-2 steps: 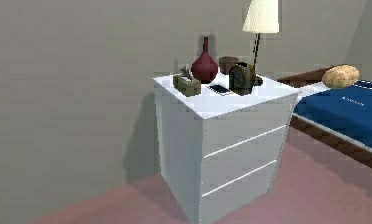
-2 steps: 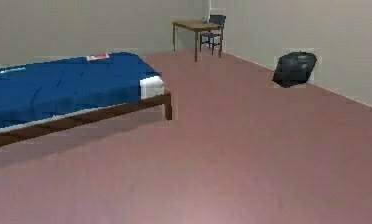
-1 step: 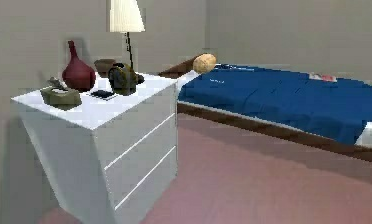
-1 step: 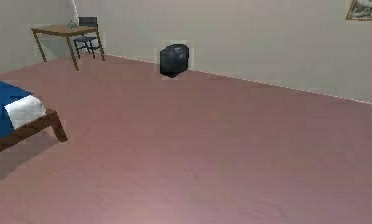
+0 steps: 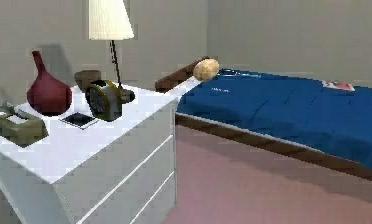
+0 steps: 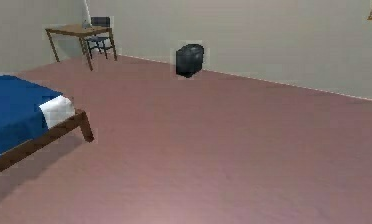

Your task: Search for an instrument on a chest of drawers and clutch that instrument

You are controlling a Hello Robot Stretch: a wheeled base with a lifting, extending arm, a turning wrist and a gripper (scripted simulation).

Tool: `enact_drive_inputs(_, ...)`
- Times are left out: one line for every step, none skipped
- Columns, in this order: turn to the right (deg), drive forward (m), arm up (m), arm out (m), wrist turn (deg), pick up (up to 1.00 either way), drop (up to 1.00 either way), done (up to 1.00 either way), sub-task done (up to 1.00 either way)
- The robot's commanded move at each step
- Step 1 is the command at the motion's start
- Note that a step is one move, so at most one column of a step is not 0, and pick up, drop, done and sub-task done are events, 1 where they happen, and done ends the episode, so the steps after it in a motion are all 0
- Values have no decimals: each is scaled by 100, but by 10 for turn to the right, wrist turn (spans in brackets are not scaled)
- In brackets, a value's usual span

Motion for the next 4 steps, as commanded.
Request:
enact_drive_inputs(-450,0,0,0,0,0,0,0,0)
enact_drive_inputs(-450,0,0,0,0,0,0,0,0)
enact_drive_inputs(-180,0,0,0,0,0,0,0,0)
enact_drive_inputs(450,0,0,0,0,0,0,0,0)
